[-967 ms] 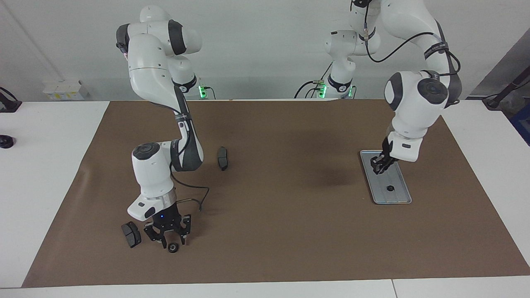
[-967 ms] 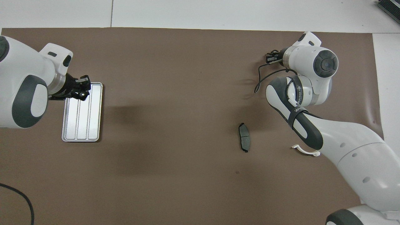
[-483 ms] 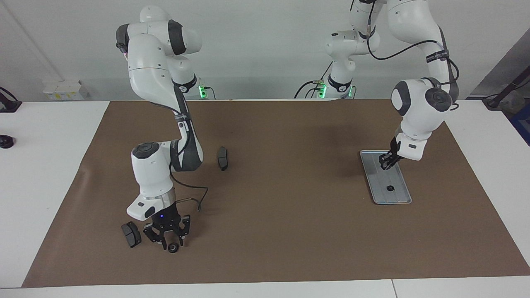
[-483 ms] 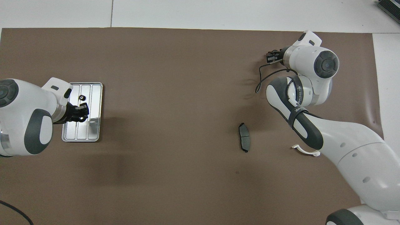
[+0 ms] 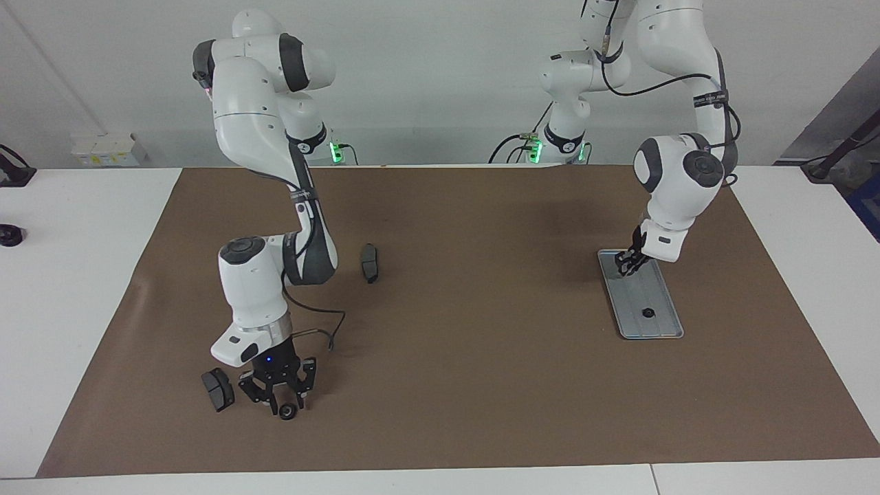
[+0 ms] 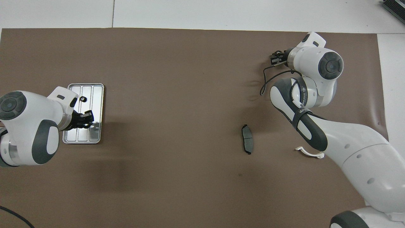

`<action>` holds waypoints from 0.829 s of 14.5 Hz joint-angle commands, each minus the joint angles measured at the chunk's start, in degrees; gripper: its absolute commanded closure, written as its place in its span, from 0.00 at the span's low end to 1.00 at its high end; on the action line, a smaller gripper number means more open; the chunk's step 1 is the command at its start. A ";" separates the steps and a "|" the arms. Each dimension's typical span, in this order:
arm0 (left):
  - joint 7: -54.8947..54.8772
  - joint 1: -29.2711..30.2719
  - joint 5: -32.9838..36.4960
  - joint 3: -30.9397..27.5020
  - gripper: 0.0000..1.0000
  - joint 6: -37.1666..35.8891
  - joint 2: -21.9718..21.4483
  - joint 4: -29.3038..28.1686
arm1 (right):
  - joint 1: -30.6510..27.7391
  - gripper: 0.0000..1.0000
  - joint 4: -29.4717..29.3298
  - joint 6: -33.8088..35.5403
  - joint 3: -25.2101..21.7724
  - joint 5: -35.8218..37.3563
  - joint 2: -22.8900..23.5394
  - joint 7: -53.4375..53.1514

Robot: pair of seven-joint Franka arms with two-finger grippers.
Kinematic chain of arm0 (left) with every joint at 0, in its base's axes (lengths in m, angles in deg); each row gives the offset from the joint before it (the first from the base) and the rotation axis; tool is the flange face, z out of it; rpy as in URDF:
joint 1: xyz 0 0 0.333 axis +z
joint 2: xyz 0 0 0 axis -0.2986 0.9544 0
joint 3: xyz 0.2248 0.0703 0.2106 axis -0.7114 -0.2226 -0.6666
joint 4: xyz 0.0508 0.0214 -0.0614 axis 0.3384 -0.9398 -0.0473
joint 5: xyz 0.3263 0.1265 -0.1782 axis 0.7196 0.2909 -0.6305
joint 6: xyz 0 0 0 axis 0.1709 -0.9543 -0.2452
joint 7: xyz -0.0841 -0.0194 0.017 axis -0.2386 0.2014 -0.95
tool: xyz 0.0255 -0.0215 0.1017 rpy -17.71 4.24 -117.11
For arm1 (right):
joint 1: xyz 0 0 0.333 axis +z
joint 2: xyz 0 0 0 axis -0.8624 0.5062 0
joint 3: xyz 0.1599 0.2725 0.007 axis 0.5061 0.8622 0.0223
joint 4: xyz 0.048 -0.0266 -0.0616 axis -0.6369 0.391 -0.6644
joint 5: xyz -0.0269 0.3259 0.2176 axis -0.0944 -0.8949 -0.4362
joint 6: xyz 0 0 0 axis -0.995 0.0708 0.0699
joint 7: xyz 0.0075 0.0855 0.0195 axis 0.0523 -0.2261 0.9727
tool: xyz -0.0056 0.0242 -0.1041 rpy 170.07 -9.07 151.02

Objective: Pick bearing gear from pile to tray
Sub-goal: 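Place the ring on the silver tray with the left gripper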

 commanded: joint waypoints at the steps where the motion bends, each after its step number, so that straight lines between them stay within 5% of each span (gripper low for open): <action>1: -1.30 0.08 -1.20 0.10 0.00 0.36 -1.33 1.02 | -0.50 0.52 0.32 -1.56 0.45 -0.35 0.50 1.91; 7: -4.20 0.08 -1.11 0.10 0.00 -1.39 -2.99 4.37 | -0.41 0.59 0.32 -1.65 0.45 -0.35 0.50 2.00; 12: -10.18 0.08 -0.85 0.18 0.00 -14.65 -3.17 14.99 | -0.41 0.63 0.32 -1.65 0.45 -0.35 0.50 3.14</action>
